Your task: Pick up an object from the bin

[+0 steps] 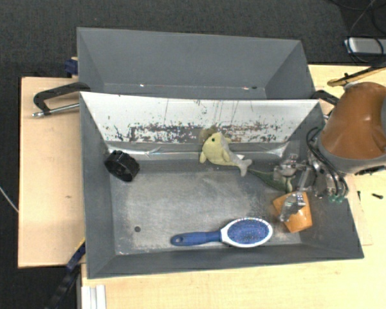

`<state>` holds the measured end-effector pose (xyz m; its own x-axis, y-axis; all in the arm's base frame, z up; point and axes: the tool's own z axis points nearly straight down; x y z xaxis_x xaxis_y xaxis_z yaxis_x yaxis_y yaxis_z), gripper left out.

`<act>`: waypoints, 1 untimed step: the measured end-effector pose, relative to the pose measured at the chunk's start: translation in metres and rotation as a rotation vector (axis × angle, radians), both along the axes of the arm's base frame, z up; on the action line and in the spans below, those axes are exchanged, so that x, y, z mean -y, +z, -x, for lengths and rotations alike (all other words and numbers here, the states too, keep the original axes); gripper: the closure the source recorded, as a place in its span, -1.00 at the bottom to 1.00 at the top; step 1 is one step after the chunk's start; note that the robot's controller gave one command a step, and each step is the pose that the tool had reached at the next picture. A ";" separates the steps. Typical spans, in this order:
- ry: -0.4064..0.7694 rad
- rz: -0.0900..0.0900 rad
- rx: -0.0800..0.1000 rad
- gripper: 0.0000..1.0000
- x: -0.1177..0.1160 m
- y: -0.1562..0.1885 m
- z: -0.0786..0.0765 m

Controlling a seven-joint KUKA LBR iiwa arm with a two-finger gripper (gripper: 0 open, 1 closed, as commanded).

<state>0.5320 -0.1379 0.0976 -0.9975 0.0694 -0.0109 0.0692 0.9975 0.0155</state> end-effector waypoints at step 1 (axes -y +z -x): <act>-0.031 0.000 0.001 -1.00 0.001 -0.005 0.000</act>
Offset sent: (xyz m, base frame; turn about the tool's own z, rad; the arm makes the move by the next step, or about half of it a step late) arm -0.0101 -0.0166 -0.0276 0.0475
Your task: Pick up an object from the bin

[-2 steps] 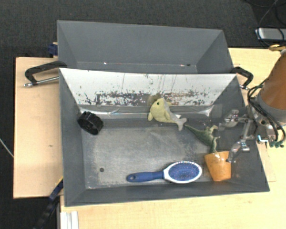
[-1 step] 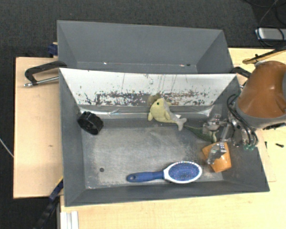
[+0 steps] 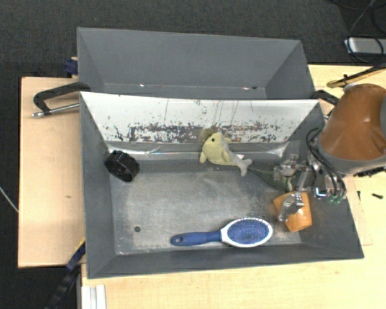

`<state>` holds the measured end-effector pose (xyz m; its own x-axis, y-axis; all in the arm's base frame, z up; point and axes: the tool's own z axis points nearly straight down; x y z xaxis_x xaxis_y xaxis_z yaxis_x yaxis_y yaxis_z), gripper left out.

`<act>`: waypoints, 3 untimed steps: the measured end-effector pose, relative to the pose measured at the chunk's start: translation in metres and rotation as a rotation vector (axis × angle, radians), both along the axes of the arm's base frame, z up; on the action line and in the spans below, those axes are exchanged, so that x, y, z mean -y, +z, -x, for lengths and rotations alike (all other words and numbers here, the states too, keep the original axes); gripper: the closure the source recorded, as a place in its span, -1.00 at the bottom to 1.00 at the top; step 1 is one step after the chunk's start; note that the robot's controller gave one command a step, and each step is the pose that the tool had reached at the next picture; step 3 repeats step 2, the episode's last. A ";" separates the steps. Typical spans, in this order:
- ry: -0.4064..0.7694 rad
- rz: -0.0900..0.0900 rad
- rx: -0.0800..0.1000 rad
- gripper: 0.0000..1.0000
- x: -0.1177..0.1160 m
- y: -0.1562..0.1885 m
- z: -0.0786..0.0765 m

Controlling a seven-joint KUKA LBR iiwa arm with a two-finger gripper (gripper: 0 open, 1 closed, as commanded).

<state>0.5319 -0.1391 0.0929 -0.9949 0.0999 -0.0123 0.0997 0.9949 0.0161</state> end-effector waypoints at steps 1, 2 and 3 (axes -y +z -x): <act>0.002 0.000 0.016 1.00 -0.002 0.002 -0.005; 0.163 0.020 0.002 1.00 0.003 0.145 -0.013; 0.163 0.020 0.002 1.00 0.003 0.145 -0.013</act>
Offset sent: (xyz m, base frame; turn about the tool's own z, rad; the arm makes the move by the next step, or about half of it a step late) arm 0.0000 0.0000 0.0000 0.0000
